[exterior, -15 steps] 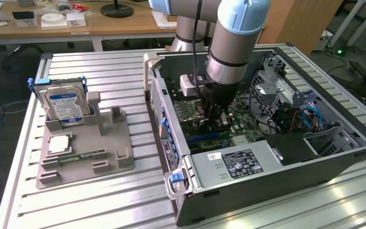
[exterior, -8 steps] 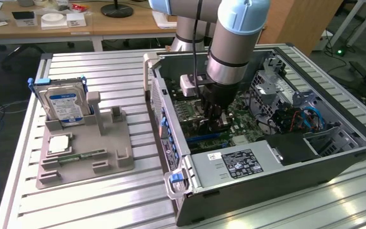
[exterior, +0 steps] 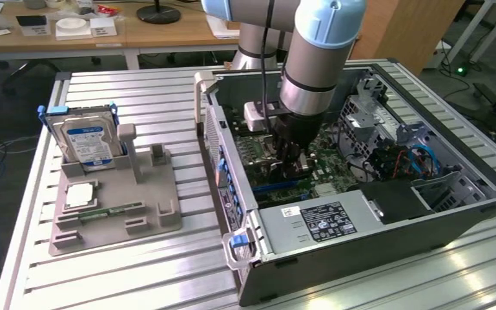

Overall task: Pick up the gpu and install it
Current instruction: 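Insert the gpu into the slot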

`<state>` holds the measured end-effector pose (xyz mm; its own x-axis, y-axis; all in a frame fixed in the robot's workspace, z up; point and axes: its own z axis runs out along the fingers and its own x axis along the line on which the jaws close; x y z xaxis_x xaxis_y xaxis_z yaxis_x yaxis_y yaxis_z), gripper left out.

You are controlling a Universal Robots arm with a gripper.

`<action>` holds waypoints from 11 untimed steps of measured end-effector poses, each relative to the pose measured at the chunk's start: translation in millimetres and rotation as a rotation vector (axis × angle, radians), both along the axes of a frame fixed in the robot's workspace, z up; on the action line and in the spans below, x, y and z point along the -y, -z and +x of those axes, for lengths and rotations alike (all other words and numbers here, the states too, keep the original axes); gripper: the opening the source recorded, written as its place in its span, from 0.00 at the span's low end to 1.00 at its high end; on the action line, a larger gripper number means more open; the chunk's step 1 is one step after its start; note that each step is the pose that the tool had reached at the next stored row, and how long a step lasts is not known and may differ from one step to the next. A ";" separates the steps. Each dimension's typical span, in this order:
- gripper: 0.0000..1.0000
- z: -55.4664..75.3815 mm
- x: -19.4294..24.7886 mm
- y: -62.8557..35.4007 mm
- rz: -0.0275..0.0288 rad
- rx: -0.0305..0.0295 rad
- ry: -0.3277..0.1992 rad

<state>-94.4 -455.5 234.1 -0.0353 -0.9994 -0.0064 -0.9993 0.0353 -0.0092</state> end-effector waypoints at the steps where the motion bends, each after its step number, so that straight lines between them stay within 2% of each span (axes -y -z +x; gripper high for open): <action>1: 0.28 0.0 0.1 0.0 -0.0001 0.0000 0.000; 11: 0.28 0.0 1.8 0.7 0.0000 0.0000 0.005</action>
